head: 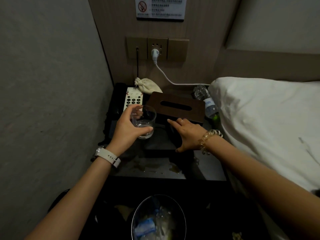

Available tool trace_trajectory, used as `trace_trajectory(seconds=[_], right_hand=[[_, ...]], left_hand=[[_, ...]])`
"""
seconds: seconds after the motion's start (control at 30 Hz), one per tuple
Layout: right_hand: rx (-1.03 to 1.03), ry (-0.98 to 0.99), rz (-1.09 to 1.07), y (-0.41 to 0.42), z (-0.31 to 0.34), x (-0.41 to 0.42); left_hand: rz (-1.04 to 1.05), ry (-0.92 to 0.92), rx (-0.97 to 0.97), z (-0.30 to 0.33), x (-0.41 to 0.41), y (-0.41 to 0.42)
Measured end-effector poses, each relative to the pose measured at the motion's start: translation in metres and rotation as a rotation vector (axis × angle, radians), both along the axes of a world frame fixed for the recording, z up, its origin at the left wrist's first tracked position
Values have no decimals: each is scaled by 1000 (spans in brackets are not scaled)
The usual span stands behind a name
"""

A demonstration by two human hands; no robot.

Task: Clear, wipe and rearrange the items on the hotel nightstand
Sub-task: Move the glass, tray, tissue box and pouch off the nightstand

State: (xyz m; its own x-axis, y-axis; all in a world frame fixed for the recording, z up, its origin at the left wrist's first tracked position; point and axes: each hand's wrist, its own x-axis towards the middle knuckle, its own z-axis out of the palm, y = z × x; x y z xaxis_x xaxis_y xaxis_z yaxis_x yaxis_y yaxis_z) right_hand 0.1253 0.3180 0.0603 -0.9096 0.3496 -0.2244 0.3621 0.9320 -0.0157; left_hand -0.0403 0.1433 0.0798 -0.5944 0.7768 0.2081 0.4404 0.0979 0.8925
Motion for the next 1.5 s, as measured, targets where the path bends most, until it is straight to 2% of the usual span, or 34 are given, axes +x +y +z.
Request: trace_trajectory(seconds=[0.4,0.7,0.83,1.17,1.5], right_hand=[[89,54,14,4,100,76],[102,16,-177,31,138,184],[100,-2,-272,44,149,233],[-19,-52,-493,86,150,337],[-78,-47,-515,105,127,388]], left_hand=[[-195,-87,135,66,46,2],[-349,-100,141,79,127,46],[-416,-166,147,79,169,72],[-542,-251,121,68,259,122],[-582,-293,63,48,303,144]])
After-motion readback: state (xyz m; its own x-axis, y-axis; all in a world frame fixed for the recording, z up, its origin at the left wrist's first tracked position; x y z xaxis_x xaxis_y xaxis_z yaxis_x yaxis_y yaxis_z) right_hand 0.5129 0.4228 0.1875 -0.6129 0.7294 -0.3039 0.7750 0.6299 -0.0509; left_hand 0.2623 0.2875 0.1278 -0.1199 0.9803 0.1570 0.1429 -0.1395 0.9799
